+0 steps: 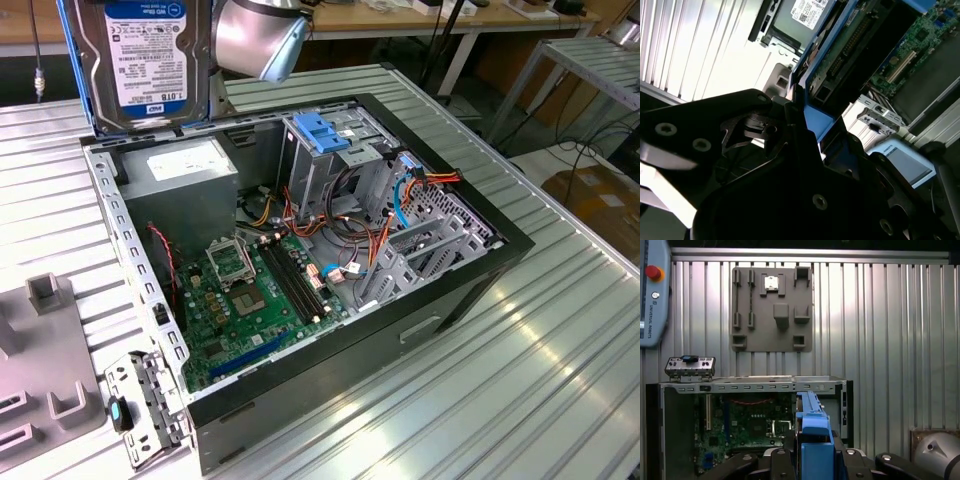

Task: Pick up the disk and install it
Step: 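Pick up the disk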

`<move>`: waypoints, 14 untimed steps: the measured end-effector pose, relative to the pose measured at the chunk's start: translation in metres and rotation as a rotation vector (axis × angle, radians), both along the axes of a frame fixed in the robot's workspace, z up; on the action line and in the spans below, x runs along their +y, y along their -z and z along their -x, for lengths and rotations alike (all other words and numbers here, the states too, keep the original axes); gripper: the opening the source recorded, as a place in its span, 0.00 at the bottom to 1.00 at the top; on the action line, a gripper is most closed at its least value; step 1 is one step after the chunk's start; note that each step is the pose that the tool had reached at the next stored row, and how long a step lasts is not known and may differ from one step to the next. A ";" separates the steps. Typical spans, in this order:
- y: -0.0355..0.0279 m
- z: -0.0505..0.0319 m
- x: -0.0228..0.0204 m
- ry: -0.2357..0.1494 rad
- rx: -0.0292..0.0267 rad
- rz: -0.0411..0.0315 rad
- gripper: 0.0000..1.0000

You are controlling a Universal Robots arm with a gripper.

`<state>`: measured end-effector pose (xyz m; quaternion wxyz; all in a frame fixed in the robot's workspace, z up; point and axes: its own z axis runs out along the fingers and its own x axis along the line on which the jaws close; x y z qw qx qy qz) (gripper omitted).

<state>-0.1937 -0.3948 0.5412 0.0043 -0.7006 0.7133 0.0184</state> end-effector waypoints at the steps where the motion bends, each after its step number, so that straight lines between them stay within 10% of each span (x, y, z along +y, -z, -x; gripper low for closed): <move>1: 0.0001 -0.0013 -0.0026 0.000 0.0001 0.0000 0.37; 9: 0.0013 -0.0323 -0.0085 0.000 0.0000 0.0001 0.37; 14: 0.0013 -0.0355 -0.0085 0.000 0.0002 0.0001 0.37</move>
